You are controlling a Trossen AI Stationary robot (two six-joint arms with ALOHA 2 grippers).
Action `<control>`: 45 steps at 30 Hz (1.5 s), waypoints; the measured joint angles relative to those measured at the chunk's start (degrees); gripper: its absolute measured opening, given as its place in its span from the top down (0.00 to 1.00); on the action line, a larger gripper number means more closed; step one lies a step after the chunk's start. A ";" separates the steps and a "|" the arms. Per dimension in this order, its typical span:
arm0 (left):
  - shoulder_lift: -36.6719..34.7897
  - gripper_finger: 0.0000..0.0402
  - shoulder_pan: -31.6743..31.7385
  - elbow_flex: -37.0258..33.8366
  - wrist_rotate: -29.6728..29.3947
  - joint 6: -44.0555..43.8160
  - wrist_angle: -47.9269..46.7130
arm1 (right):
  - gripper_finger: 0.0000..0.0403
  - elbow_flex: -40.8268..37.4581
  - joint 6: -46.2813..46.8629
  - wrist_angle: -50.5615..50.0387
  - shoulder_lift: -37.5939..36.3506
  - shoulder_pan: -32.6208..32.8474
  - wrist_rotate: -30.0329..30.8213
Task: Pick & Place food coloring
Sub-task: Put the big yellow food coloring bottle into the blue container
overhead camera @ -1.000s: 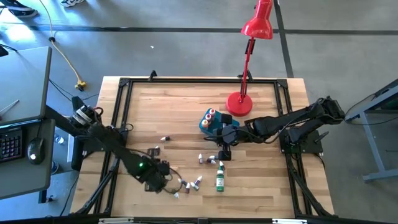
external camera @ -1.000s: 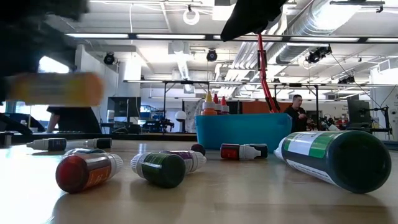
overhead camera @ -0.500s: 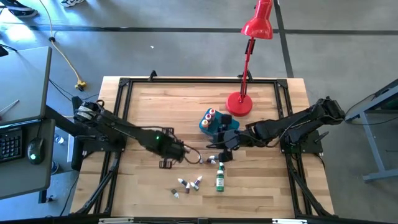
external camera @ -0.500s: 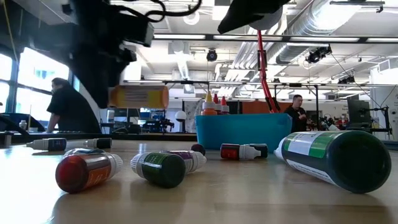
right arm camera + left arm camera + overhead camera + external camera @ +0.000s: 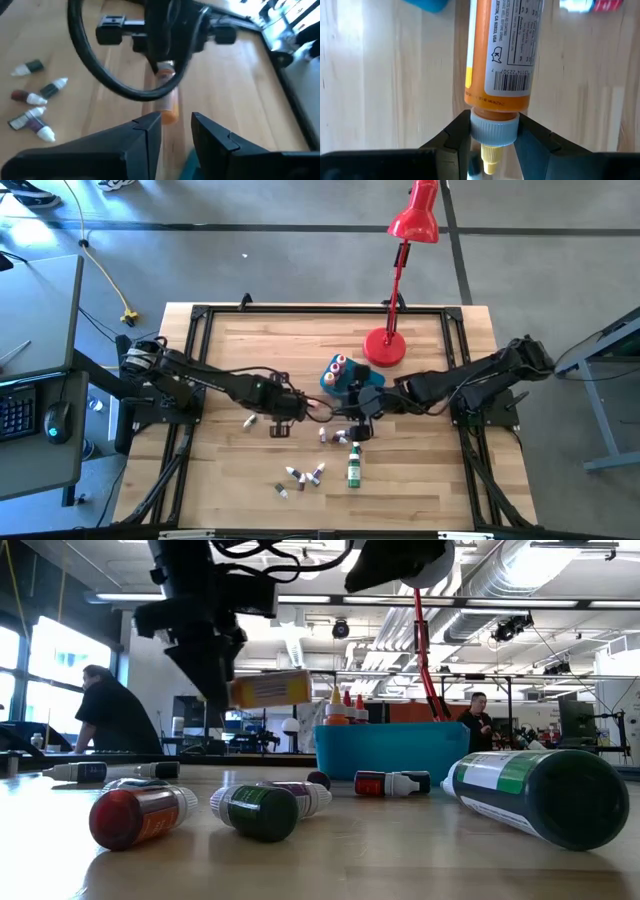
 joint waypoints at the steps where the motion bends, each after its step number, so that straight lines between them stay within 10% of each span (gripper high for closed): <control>1: 0.00 0.72 0.32 0.00 -0.04 0.08 0.99 | 0.74 0.00 0.21 -0.32 0.40 -0.27 -0.72; 18: -0.07 0.71 0.49 -0.02 0.01 1.95 10.36 | 0.51 -0.07 -4.75 5.81 8.01 -2.09 -2.94; 45: -0.11 0.71 0.49 0.00 -1.29 6.18 21.01 | 0.50 0.04 -3.26 -0.52 8.08 -3.24 -3.60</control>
